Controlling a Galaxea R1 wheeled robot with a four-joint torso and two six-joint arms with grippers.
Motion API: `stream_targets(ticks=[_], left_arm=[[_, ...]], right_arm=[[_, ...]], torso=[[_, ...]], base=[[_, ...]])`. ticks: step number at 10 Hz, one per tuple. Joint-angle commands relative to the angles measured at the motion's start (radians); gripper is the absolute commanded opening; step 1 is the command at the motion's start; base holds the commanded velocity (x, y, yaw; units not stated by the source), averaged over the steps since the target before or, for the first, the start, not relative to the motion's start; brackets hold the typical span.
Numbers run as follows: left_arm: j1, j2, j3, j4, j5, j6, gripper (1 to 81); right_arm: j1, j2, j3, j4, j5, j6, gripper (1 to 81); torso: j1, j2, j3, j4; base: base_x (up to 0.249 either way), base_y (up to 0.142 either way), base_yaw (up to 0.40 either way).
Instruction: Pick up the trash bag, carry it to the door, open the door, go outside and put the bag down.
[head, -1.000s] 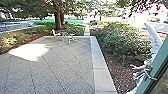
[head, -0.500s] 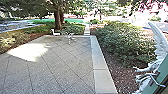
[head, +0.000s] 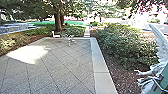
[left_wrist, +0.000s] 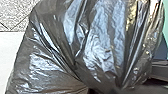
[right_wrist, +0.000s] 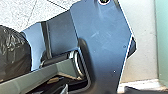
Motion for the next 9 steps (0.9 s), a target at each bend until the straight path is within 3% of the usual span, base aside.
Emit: stream_targets(ticks=[1, 9], left_arm=[[-0.031, -0.003, 0.0, 0.006, 0.065, 0.0, 1.0], [-0.032, -0.003, -0.002, 0.003, 0.065, 0.0, 1.0]], right_arm=[[0.028, 0.002, 0.002, 0.003, -0.065, -0.002, 81.1], [0.029, 0.009, 0.005, -0.002, -0.067, -0.005, 81.1]], torso=[[0.0, 0.0, 0.0, 0.0], [-0.002, 0.0, 0.0, 0.0]], base=[[0.149, 0.0, 0.0], [0.144, 0.0, 0.0]])
